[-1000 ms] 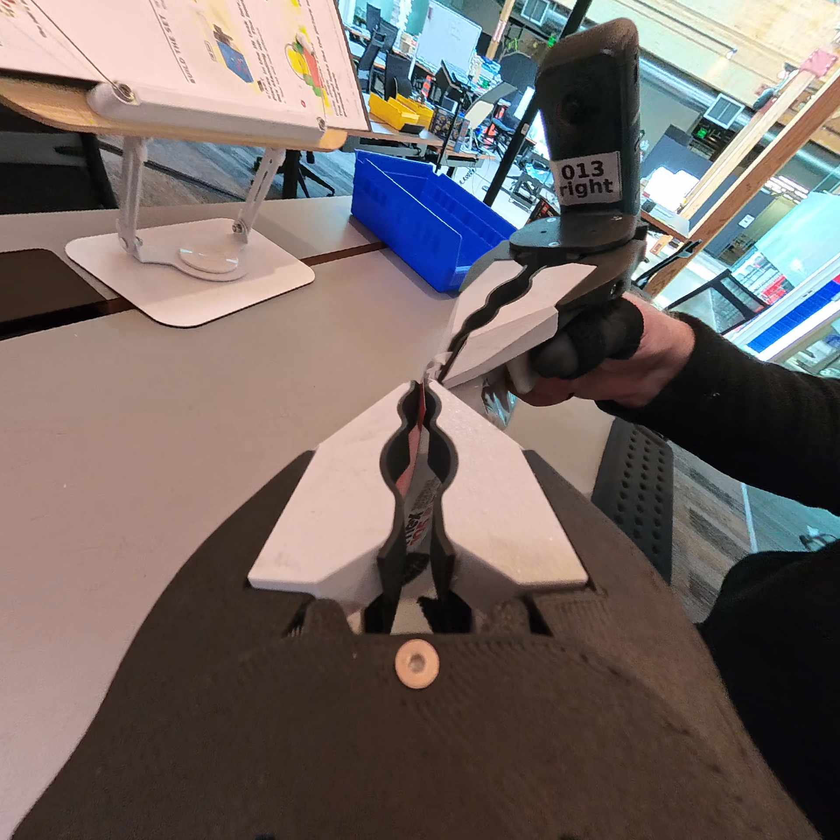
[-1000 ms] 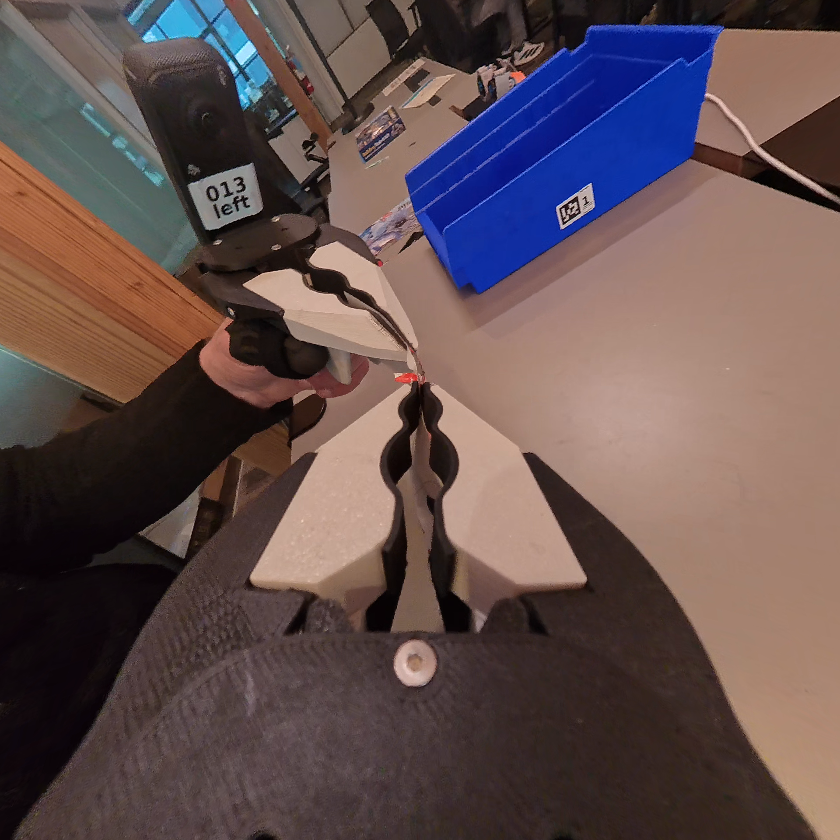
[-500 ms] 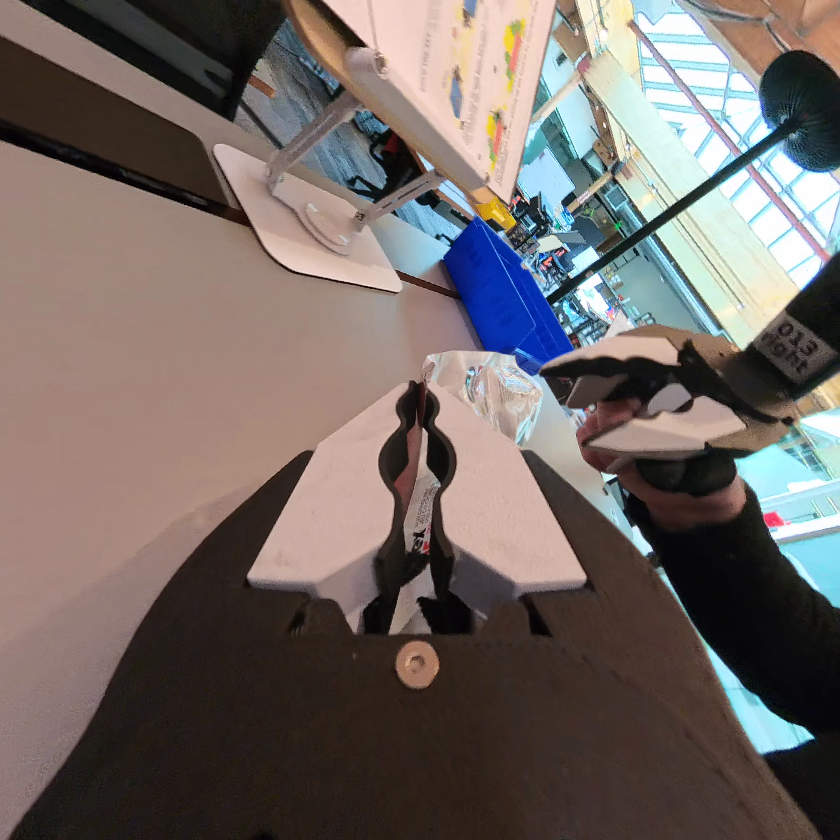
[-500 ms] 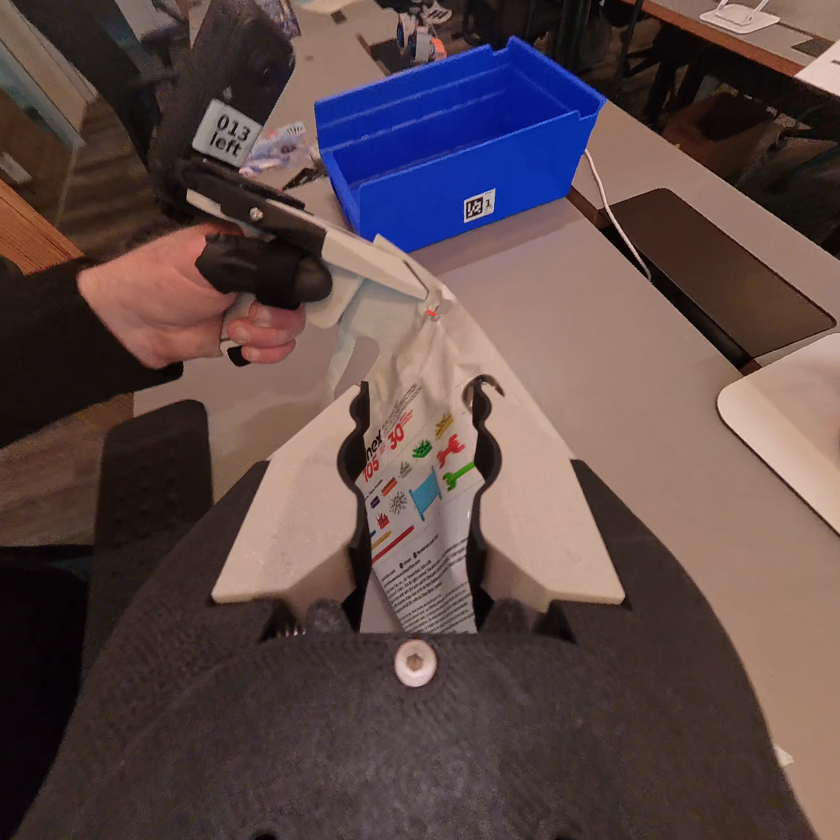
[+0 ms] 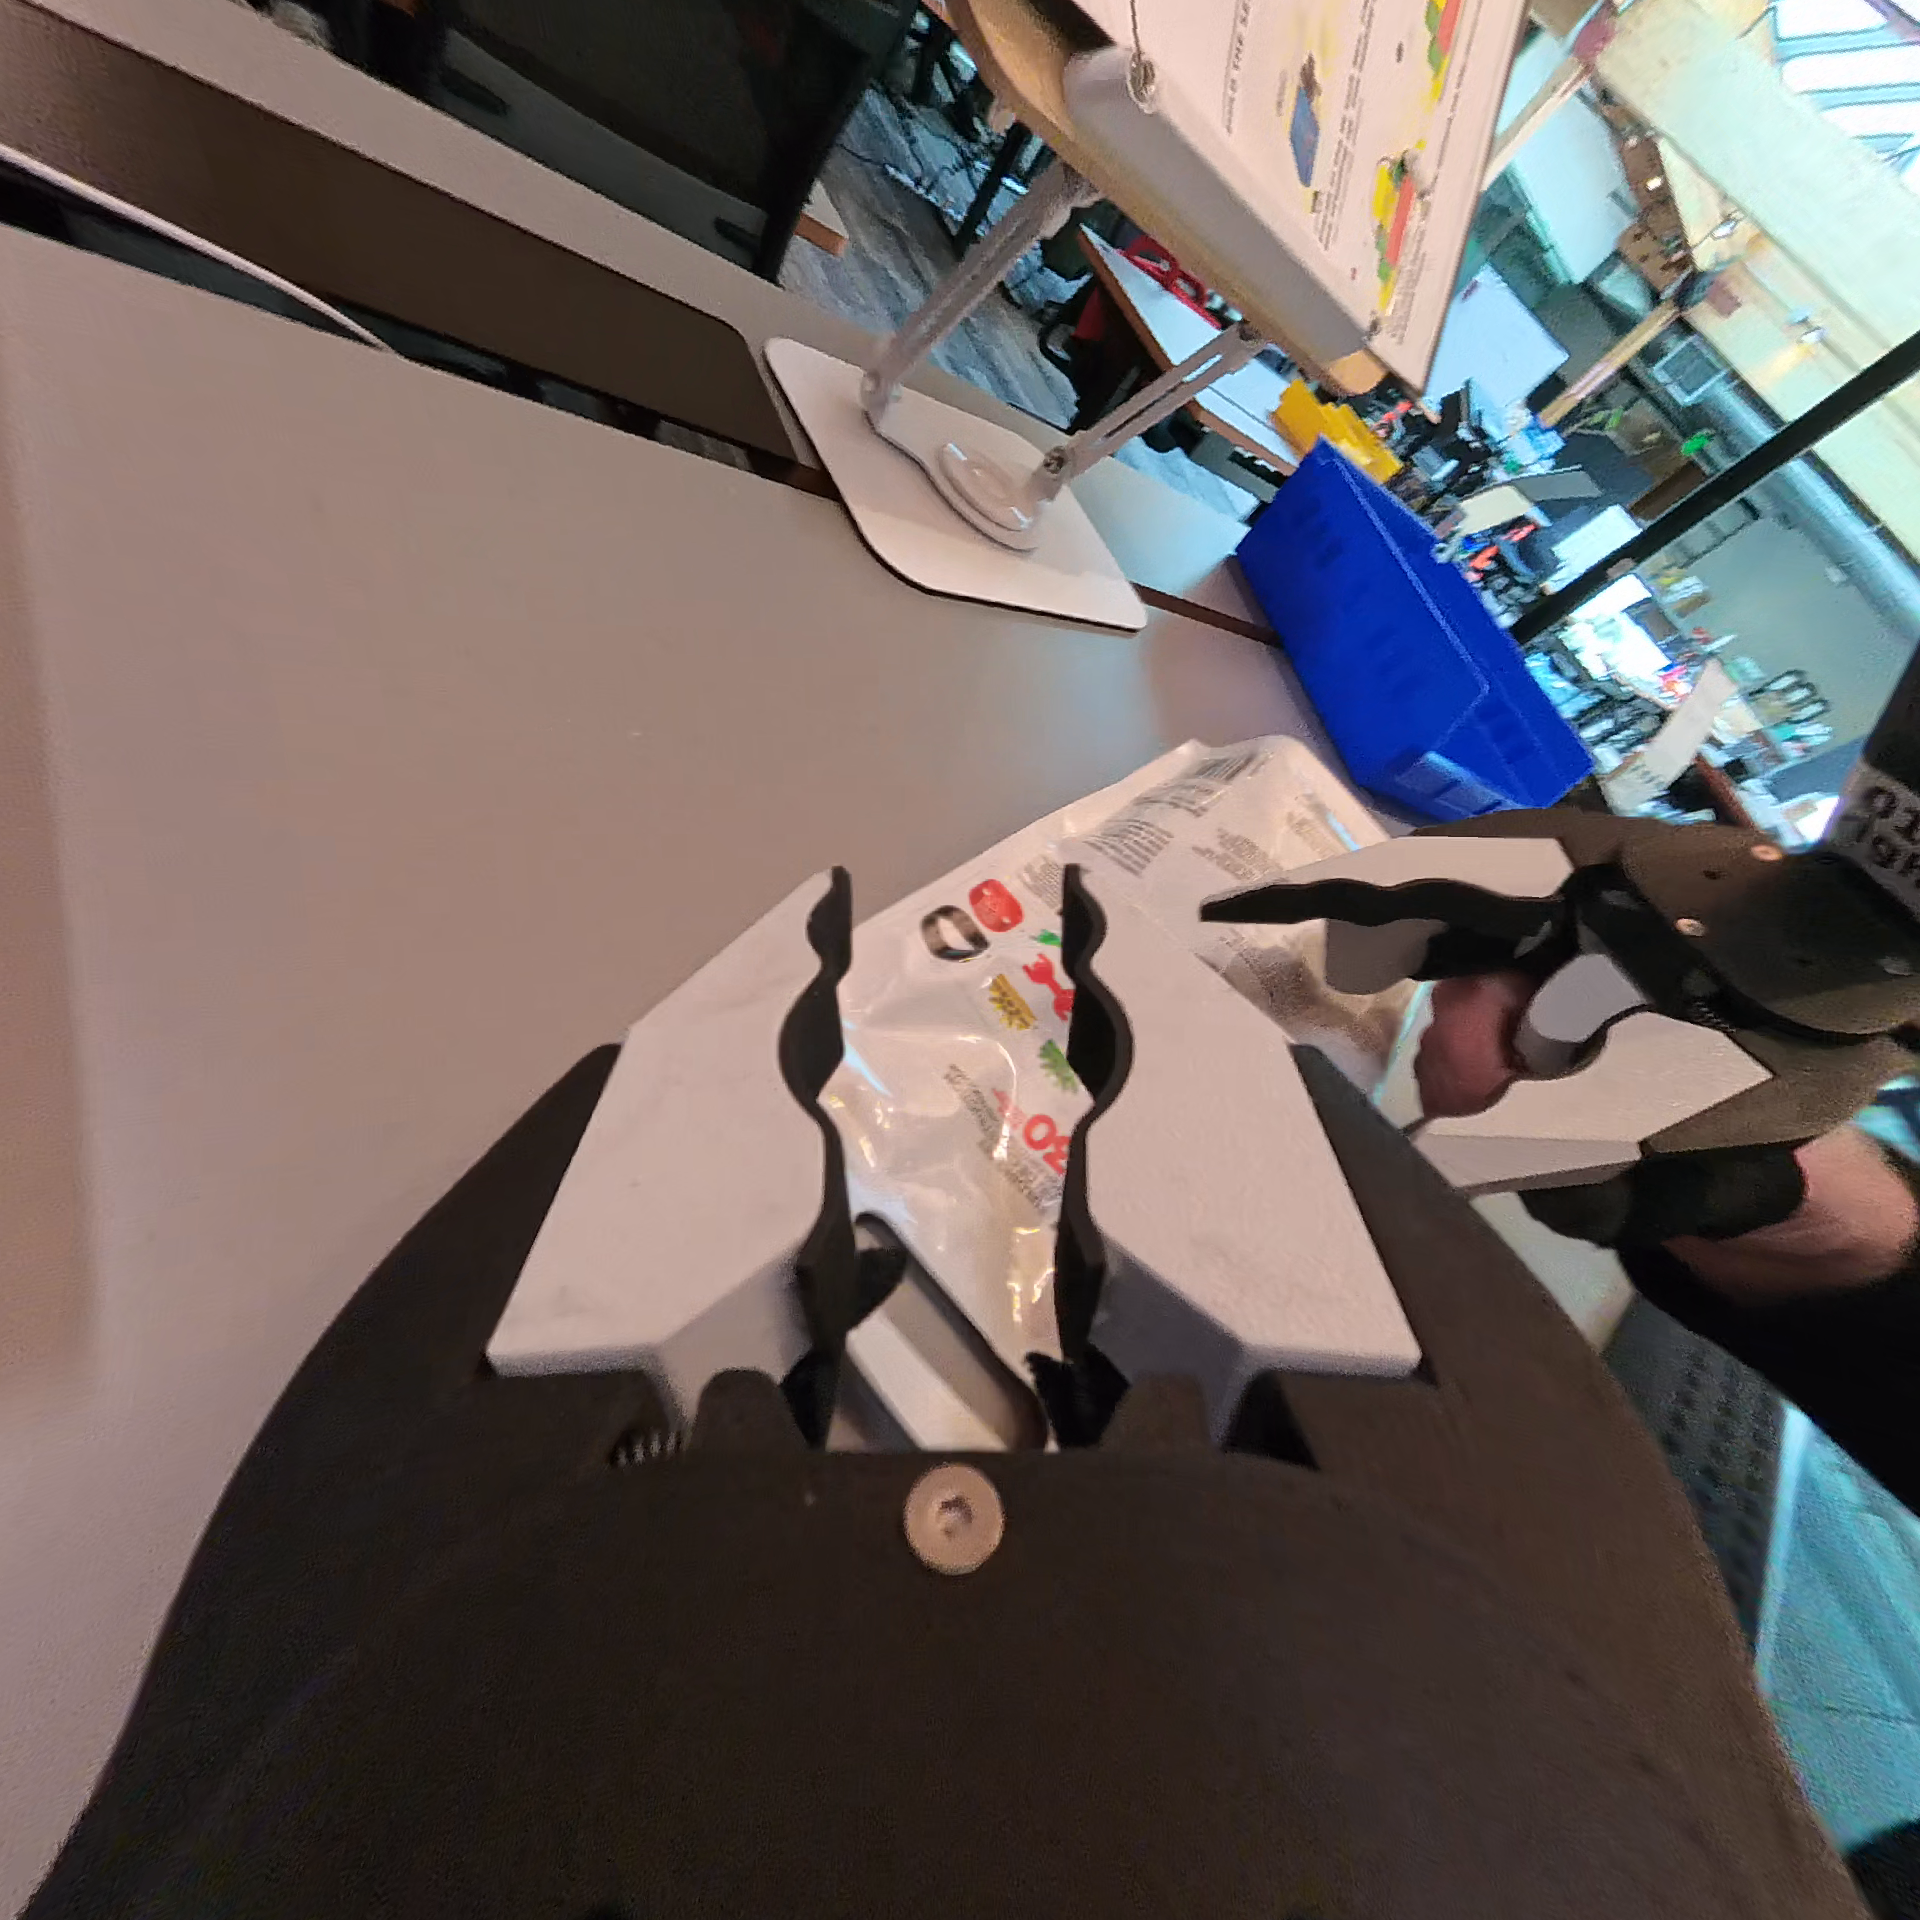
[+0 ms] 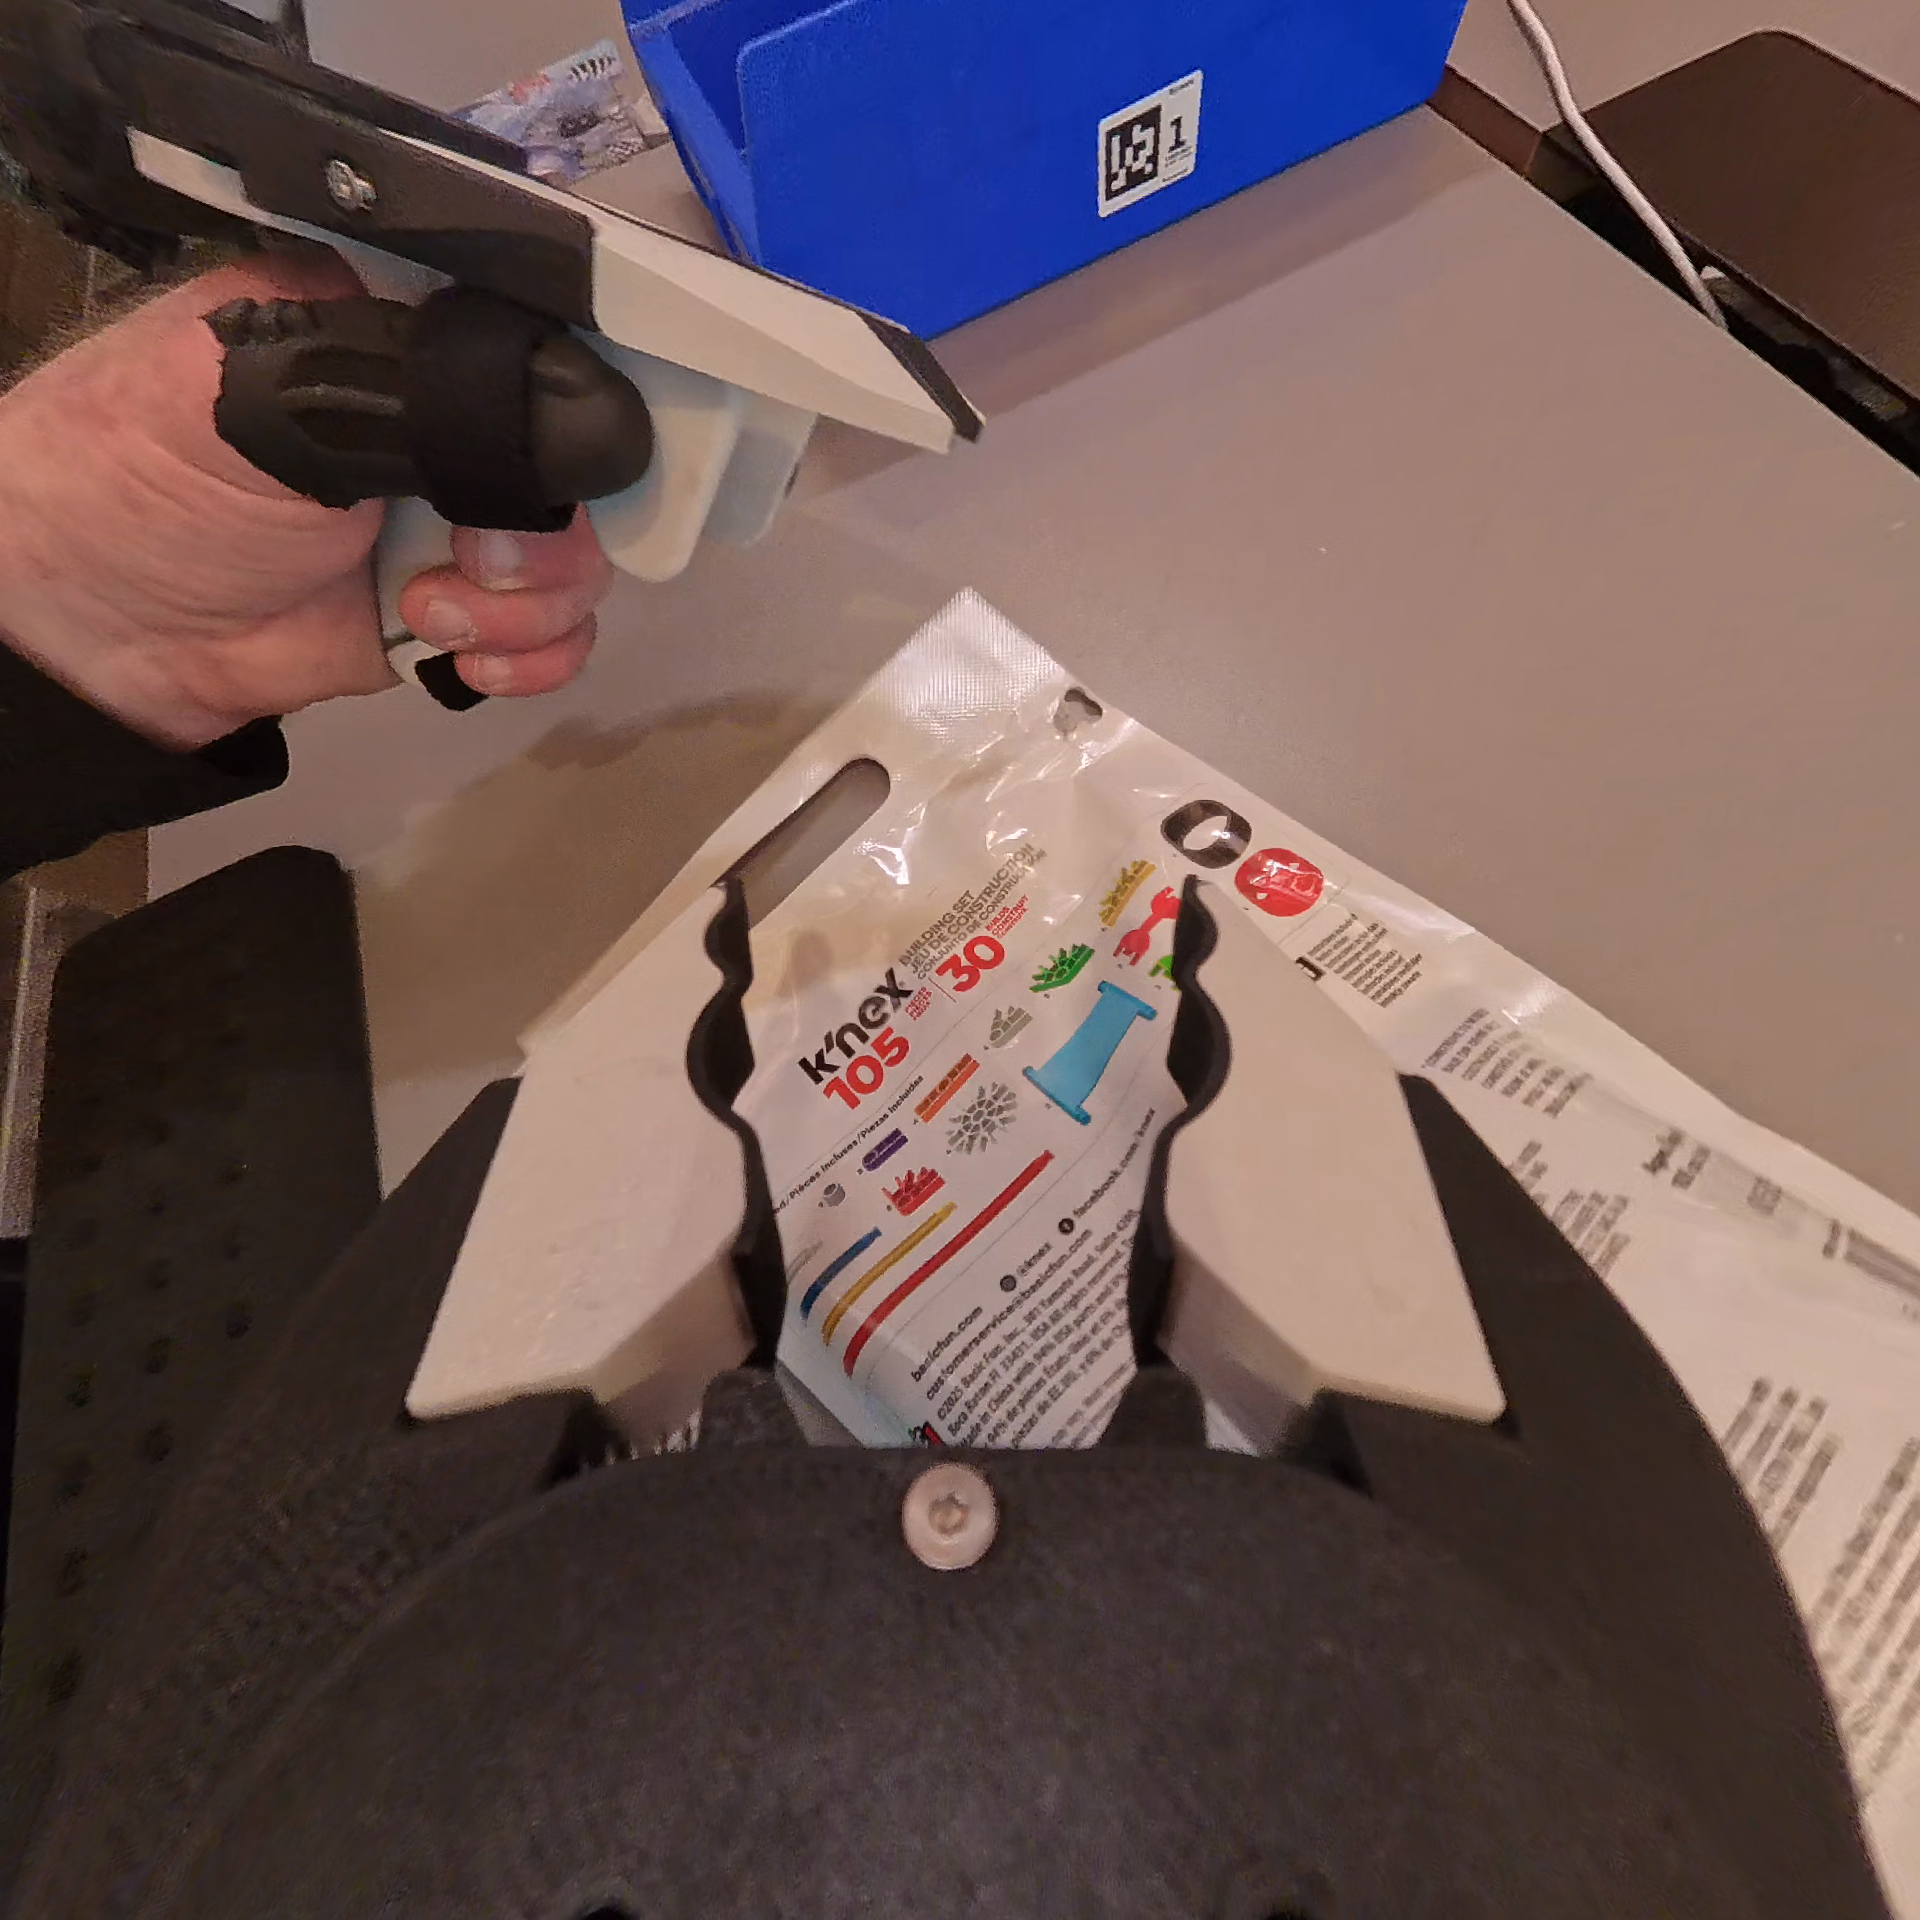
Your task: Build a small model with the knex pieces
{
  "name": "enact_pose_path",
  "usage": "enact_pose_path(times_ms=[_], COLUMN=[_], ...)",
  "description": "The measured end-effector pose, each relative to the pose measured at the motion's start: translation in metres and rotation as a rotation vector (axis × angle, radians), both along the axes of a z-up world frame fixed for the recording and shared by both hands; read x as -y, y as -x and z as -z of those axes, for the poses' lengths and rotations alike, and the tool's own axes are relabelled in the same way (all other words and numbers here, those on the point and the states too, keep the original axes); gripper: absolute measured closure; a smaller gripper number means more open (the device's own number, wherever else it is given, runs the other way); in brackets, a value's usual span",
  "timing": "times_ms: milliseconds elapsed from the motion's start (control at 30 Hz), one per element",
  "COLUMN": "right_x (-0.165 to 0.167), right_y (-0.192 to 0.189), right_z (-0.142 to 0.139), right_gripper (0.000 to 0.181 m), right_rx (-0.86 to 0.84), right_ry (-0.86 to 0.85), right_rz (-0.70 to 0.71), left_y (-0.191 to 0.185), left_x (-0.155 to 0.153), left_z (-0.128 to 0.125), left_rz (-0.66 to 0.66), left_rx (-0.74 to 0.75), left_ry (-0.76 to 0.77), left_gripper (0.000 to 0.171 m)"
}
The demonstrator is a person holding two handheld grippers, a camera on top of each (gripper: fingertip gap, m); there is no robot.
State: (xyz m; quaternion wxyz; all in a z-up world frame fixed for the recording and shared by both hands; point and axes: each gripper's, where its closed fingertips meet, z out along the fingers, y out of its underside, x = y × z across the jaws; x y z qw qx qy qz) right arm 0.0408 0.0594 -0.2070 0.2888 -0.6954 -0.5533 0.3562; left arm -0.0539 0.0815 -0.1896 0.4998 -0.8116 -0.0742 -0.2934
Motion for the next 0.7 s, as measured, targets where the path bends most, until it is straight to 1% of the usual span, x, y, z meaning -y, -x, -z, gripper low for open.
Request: enact_pose_path(times_ms=[67,100,167,233,300,400,500,700], right_x=[-0.002,-0.004,-0.009,-0.018,-0.026,-0.036,-0.042,-0.039], right_y=[-0.001,-0.001,-0.003,-0.006,-0.01,-0.016,-0.016,0.0], right_z=[0.001,-0.001,-0.004,-0.004,-0.004,0.003,0.01,0.023], right_gripper=[0.095,0.093,0.088,0.083,0.075,0.068,0.062,0.054], right_rx=[-0.002,-0.009,-0.021,-0.032,-0.04,-0.041,-0.04,0.003], right_ry=[-0.019,-0.04,-0.055,-0.055,-0.05,-0.042,-0.052,-0.105], right_rz=[0.025,0.041,0.078,0.136,0.194,0.275,0.334,0.361], left_y=[0.013,0.019,0.029,0.036,0.043,0.048,0.044,0.021], left_x=[0.004,0.006,0.01,0.011,0.012,0.012,0.011,0.009], left_z=[0.0,-0.003,-0.007,-0.005,0.001,0.013,0.031,0.061], left_rz=[-0.028,-0.043,-0.064,-0.067,-0.061,-0.042,-0.003,0.1], left_rx=[-0.09,-0.126,-0.173,-0.229,-0.272,-0.261,-0.268,-0.317], left_ry=[-0.009,-0.022,-0.029,-0.031,-0.025,-0.002,0.027,0.074], left_gripper=[0.119,0.116,0.101,0.092,0.086,0.084,0.081,0.077])
